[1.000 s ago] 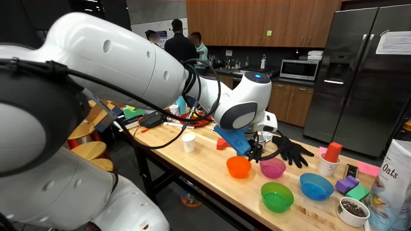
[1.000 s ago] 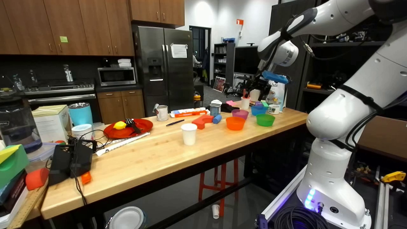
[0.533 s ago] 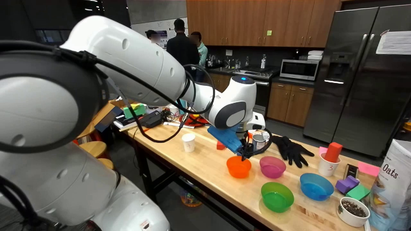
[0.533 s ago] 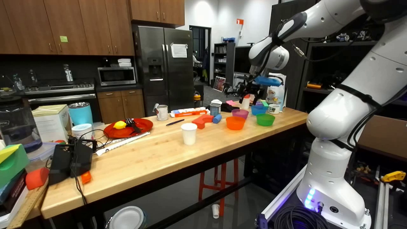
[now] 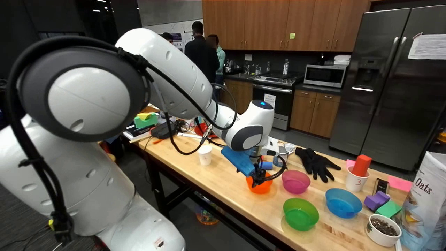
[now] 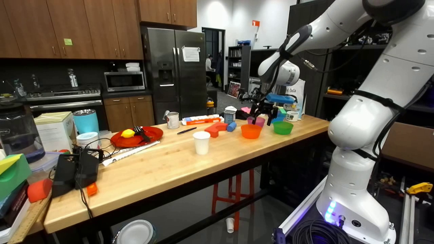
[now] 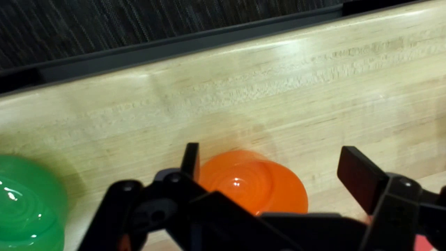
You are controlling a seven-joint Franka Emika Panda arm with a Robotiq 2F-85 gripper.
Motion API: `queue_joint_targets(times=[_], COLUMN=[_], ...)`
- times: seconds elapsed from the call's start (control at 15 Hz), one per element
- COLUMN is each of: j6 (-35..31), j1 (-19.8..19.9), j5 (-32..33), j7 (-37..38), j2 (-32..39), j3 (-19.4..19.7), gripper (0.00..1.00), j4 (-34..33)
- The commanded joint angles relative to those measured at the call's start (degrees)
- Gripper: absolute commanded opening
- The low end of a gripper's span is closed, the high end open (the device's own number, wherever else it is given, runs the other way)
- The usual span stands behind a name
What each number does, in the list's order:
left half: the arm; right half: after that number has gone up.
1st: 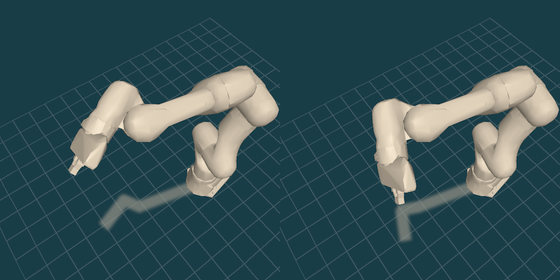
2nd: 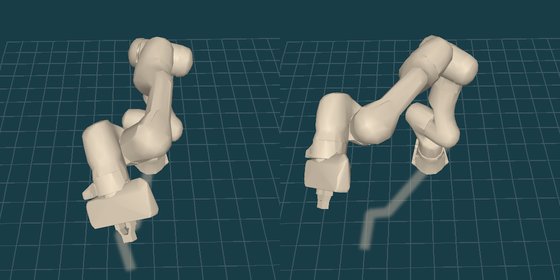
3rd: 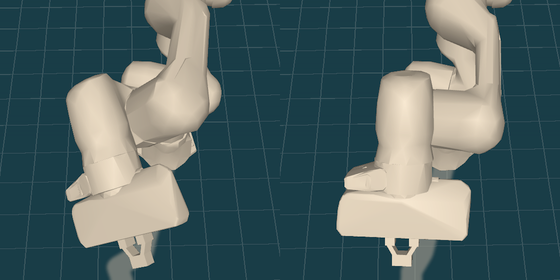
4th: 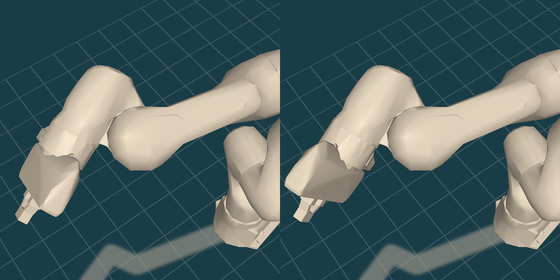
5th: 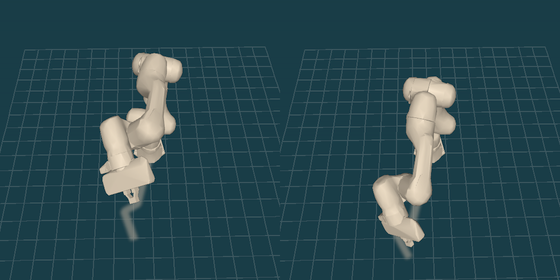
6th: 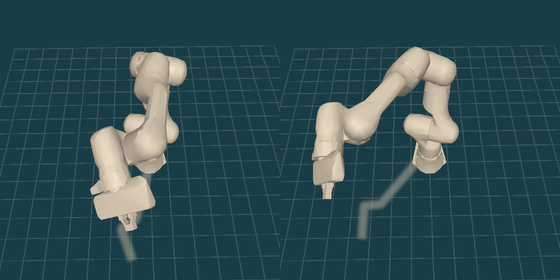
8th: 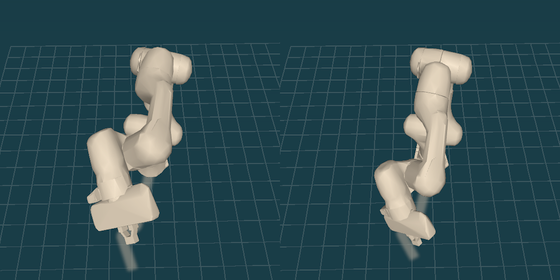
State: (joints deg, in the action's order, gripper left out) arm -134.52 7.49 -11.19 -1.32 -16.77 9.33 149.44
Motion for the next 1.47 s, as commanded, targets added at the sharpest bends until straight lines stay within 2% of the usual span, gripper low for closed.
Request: queue_joint_targets(times=[0.0, 0.33, 0.53, 0.8, 1.13, 1.4], j6=[-1.13, -4.12, -4.33, -5.94, -8.56, -7.46], j1=[-0.33, 0.55, 0.96, -0.76, -5.31, -7.31], j5=[-1.40, 2.91, 9.00, 12.46, 6.37, -0.75], j7=[0.18, -0.17, -1.05, -7.55, -20.50, -23.90], j2=[1.30, -1.11, -1.89, -3.16, -3.29, -1.76], j3=[0.09, -0.71, -1.38, -1.06, 1.61, 3.30], gripper=[1.00, 1.00, 1.00, 1.00, 1.00, 1.00], j4=[-0.05, 0.48, -1.10, -1.85, -0.28, 1.50])
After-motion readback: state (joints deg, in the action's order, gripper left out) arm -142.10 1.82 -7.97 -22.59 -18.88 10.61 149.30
